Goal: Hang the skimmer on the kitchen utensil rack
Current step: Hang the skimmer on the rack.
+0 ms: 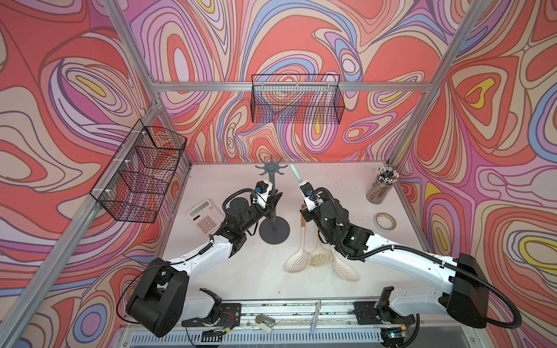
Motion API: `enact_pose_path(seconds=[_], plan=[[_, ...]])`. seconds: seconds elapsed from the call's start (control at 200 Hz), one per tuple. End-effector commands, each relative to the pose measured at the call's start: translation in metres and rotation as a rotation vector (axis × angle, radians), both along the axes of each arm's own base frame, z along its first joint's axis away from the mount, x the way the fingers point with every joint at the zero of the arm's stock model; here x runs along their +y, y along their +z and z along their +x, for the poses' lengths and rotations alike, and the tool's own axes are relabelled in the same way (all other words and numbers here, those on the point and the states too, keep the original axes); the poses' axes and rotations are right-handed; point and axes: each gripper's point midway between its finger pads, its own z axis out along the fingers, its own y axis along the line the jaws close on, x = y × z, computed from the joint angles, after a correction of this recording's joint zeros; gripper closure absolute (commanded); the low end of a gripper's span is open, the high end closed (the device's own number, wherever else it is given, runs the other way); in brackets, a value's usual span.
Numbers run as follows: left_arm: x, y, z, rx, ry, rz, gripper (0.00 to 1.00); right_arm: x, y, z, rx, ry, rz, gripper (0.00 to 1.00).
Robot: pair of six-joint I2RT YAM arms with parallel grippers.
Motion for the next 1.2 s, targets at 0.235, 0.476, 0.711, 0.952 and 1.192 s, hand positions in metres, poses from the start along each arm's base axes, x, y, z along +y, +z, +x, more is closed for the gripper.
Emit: enact_pose_path(seconds=[0.235, 0.476, 0.711, 0.952, 1.192], plan=[[-0.001, 0.002, -0.005, 0.016, -0.006, -0.015, 0.89, 0.006, 0.031, 0.003, -0.075, -0.003, 0.053, 1.0], [-0.003, 0.003, -0.004, 0.015, -0.008, -0.013, 0.89, 0.01, 0.032, 0.002, -0.069, 0.024, 0.049, 1.0], [-0.003, 0.001, -0.003, 0.018, -0.008, -0.013, 0.89, 0.015, 0.028, 0.002, -0.059, 0.041, 0.042, 1.0], [-0.002, -0.001, -0.003, 0.021, -0.003, -0.013, 0.89, 0.02, 0.015, 0.004, -0.033, 0.048, 0.02, 1.0], [-0.001, -0.001, -0.004, 0.019, 0.0, -0.011, 0.89, 0.019, 0.01, 0.006, -0.026, 0.038, 0.004, 1.0]])
